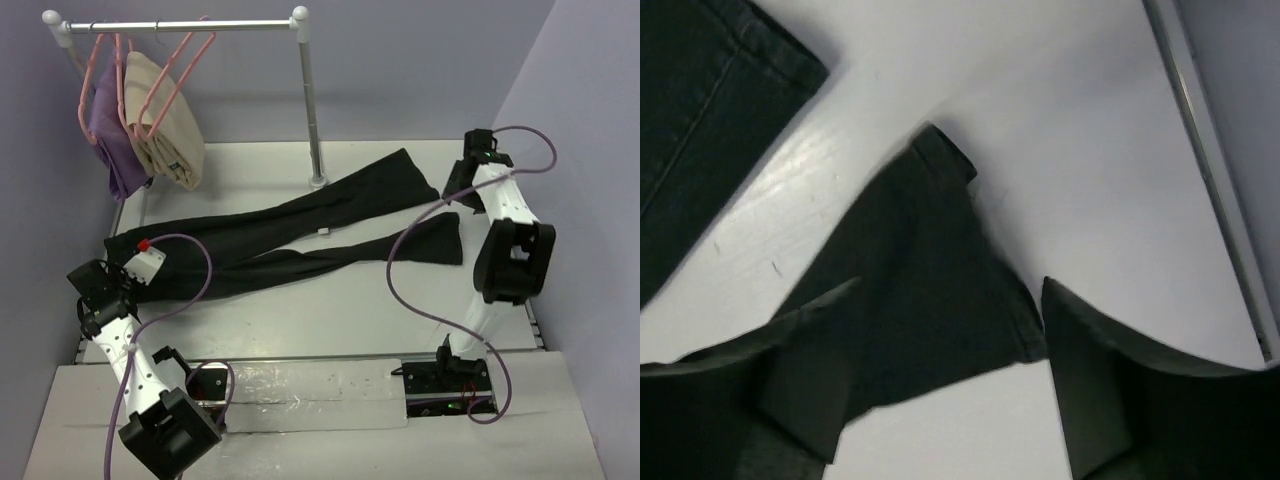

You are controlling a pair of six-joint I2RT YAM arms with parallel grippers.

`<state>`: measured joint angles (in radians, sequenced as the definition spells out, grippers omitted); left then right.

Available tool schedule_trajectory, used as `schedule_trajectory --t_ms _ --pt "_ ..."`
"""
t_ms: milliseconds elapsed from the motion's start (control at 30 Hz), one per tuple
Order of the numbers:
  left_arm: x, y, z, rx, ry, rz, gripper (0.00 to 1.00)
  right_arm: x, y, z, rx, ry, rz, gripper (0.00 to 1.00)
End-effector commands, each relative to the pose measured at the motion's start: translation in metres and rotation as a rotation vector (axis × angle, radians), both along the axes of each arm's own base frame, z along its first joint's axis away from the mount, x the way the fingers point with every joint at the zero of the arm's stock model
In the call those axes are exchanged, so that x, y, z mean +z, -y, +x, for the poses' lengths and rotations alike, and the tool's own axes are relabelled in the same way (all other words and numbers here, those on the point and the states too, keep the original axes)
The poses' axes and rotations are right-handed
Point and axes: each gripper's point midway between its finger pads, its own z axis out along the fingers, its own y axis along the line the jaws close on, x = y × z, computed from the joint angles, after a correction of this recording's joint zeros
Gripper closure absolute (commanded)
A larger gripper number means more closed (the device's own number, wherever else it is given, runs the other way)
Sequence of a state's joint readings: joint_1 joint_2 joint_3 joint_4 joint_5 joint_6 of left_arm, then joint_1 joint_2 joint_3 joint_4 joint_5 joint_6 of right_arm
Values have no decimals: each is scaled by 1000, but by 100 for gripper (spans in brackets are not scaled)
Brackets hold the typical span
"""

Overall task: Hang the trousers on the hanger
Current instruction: Flatten out the trousers at the center of the board.

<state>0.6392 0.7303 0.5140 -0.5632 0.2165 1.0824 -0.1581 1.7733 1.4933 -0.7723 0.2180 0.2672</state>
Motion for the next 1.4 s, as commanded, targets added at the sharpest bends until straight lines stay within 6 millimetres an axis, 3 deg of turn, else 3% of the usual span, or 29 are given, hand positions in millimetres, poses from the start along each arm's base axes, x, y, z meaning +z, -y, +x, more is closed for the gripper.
schedule_trajectory --t_ms 0,33,67,133,167,233,267,300,367,400,433,467,533,700,867,933,1033,1067,1133,1167,1200,1267,1367 --pt "9 -2 2 -35 14 31 100 12 8 20 7 -65 -111 22" --pt "9 -1 2 -38 16 29 100 10 -4 23 37 -72 -136 20" --pt "8 1 0 -40 6 17 100 20 -8 23 44 -45 -169 3" --pt "10 6 1 -58 14 5 100 21 -25 19 71 -13 -200 0" --pt "9 9 -1 -63 6 -9 100 33 -27 13 69 28 -188 0" --pt "10 12 0 -76 13 -20 100 17 -38 -3 79 38 -128 0" --pt "10 12 1 -77 14 -23 100 24 -41 -11 81 82 -111 0" --pt "10 13 1 -77 15 -25 100 3 -43 -24 66 68 -87 0" --pt "11 14 1 -83 21 -27 100 0 -32 -38 5 106 -28 0" --pt "10 15 1 -83 19 -32 100 -17 -27 -48 -46 101 8 0" --pt "10 17 1 -90 21 -37 100 -22 -25 -52 -61 106 48 0" --pt "10 18 1 -93 24 -38 100 -25 -11 -58 -112 114 65 0" --pt "11 20 1 -101 27 -46 100 -43 -7 -67 -164 82 99 1" --pt "13 20 2 -97 40 -49 100 -73 -15 -57 -190 56 181 13" --pt "11 21 3 -101 38 -56 100 -114 -15 -55 -242 -34 203 18" --pt "11 21 4 -102 40 -56 100 -118 -12 -58 -253 -51 179 25" --pt "12 20 6 -96 53 -60 100 -117 -4 -61 -277 -48 140 44" --pt "13 20 7 -97 58 -60 100 -117 -3 -62 -275 -53 130 58" --pt "14 21 8 -102 67 -63 100 -117 -1 -64 -279 -63 118 73" --pt "15 22 9 -103 67 -64 100 -118 -2 -65 -275 -61 124 94" --pt "15 21 8 -101 66 -65 100 -114 -3 -64 -272 -46 131 100" --pt "15 20 8 -100 61 -62 100 -107 -4 -64 -257 -29 135 100" --pt "14 14 10 -81 65 -41 100 -72 -4 -61 -237 36 124 100"
